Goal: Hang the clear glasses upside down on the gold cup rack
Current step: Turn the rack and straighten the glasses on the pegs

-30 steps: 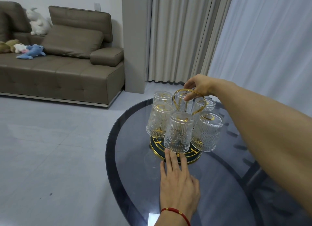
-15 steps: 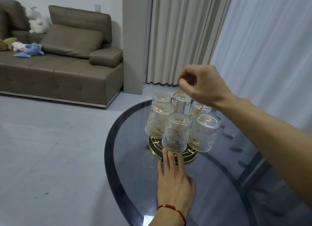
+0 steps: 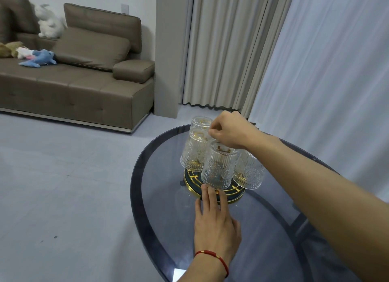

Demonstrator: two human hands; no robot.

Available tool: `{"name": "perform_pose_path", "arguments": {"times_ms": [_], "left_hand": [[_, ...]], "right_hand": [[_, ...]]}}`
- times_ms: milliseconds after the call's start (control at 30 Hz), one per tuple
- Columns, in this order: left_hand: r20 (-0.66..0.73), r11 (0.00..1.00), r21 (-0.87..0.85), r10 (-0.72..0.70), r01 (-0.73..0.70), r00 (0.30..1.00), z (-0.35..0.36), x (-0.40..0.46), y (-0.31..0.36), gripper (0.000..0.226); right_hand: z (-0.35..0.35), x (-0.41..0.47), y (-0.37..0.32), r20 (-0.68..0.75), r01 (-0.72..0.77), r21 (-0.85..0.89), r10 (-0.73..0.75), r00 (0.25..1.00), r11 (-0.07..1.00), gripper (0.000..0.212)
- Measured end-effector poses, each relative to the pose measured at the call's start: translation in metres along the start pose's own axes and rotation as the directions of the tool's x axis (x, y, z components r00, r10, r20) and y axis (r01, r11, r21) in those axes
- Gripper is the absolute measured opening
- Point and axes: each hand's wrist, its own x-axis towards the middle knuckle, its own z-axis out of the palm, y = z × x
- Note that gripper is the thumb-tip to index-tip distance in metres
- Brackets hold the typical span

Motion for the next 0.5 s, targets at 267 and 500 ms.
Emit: {"name": "perform_pose_path", "arguments": {"times_ms": [267,500], "left_hand": [[0.006,1.0,-0.01,0.005,-0.005,1.0,0.0003,-0.0012,-0.0006,0.074],[0.014,1.0,-0.011,0.003,-0.002,1.0,-0.0008,-0.0002,-0.0002,0.073]], "right_hand": [[-0.0002,0.0003,-0.0005,-0.041,0.003,0.115,0.001,0.999,0.993,0.023],[0.0003,-0.0021,-0.0004,-0.049,0.046,0.137,-0.039,0.998,0.99,0.024]]}}
